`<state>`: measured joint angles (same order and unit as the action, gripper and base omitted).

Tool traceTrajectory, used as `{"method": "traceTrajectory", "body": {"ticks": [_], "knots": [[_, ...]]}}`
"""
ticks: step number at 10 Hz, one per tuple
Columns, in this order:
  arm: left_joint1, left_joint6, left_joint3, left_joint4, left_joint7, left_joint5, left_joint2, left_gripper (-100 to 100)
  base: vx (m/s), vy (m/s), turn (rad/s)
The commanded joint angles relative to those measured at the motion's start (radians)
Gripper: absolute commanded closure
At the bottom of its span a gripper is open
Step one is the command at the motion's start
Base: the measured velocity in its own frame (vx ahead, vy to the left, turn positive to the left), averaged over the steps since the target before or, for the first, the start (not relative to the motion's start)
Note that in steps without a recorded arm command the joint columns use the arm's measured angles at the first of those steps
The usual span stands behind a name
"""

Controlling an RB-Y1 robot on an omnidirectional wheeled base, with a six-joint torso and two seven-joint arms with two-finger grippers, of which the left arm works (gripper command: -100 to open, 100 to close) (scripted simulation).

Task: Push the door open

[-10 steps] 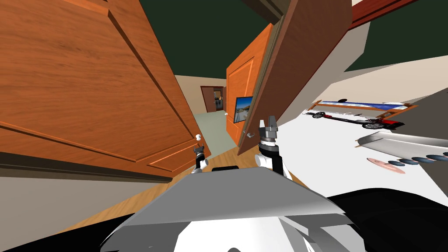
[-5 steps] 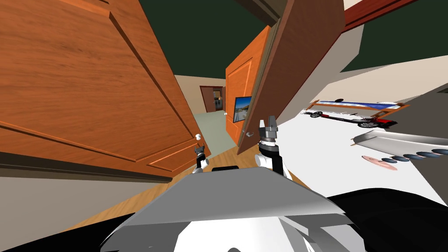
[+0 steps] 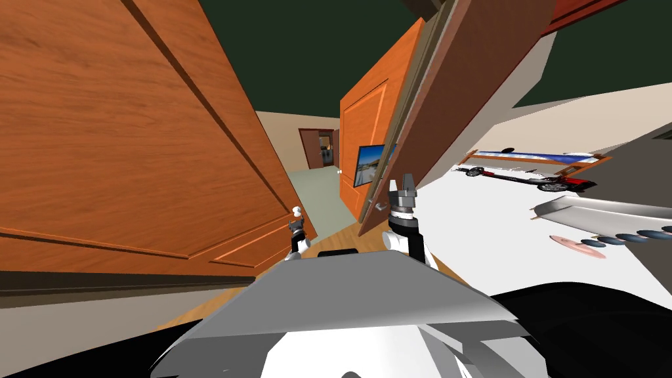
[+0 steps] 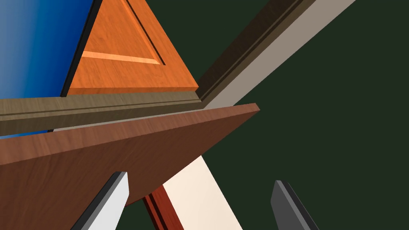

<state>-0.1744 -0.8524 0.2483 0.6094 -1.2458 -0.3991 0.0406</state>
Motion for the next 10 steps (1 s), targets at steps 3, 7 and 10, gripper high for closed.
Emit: {"method": "traceTrajectory", "body": {"ticks": [3,7,10], "knots": [[0.001,-0.002,0.005,-0.003,-0.005,-0.003,-0.018,-100,0.195,0.089,-0.024],[-0.003,-0.003,0.004,-0.008,-0.003,-0.003,-0.012,100,0.005,0.001,-0.003],[-0.003,-0.003,0.004,-0.008,-0.003,-0.003,-0.012,100,-0.007,-0.003,-0.001]]}}
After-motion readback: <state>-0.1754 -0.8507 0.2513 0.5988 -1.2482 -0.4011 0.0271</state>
